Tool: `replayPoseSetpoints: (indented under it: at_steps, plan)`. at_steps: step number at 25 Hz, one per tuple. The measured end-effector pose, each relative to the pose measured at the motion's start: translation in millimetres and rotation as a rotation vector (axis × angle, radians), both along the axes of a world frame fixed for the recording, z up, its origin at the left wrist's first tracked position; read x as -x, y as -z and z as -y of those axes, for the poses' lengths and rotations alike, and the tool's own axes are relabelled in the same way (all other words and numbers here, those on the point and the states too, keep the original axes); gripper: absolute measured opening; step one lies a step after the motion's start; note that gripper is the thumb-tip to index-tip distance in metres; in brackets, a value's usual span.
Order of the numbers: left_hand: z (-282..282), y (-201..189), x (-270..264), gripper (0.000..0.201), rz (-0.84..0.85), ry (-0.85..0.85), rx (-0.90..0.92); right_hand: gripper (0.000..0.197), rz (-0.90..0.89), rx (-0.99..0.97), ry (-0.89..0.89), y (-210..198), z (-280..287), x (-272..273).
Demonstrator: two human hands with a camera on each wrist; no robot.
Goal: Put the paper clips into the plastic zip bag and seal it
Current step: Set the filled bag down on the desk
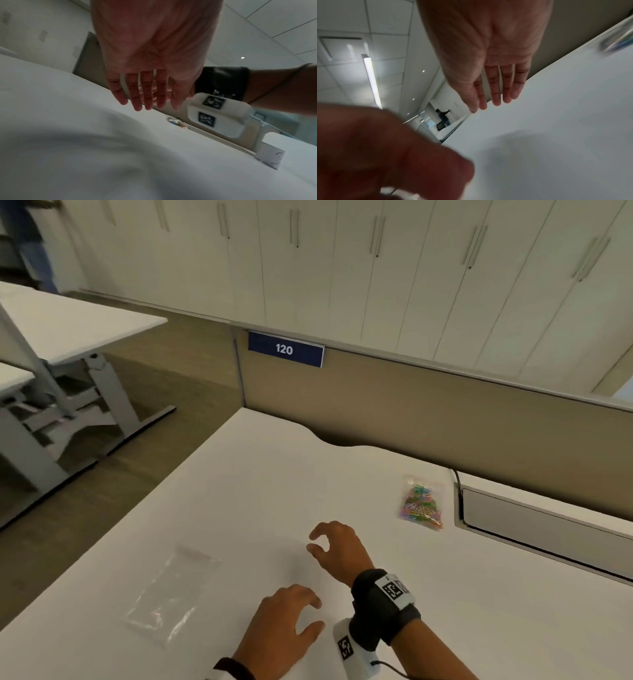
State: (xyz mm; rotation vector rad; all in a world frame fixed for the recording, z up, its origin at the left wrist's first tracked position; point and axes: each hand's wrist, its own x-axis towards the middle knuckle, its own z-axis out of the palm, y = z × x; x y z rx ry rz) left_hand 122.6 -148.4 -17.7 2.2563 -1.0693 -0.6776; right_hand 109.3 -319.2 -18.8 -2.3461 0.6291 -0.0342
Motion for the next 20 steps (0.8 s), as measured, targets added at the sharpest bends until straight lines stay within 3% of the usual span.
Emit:
replayPoseSetpoints:
  at_steps: [4, 7, 9, 11, 13, 17, 20]
  plan:
    - [-79, 7, 13, 0.038, 0.047, -0.116, -0.124, 0.031, -0.078, -0.009, -0.264, 6, -69, -52]
    - [-139, 19, 25, 0.053, 0.017, -0.185, -0.144, 0.051, -0.092, 0.036, -0.471, 15, -122, -81]
    - [-173, 32, 33, 0.076, 0.042, -0.217, -0.12, 0.067, -0.143, 0.108, -0.542, 25, -150, -91]
    - [-199, 43, 38, 0.077, 0.022, -0.26, -0.103, 0.076, -0.207, 0.201, -0.539, 33, -174, -97]
    - [-213, 48, 43, 0.064, 0.001, -0.294, -0.06, 0.068, -0.211, 0.267, -0.481, 37, -188, -97]
    - [-223, 45, 55, 0.04, -0.055, -0.216, -0.164, 0.03, -0.106, 0.297, -0.348, 38, -186, -86]
    - [-218, 70, 57, 0.033, -0.074, -0.243, -0.138, 0.022, 0.054, -0.033, -0.141, 27, -155, -59]
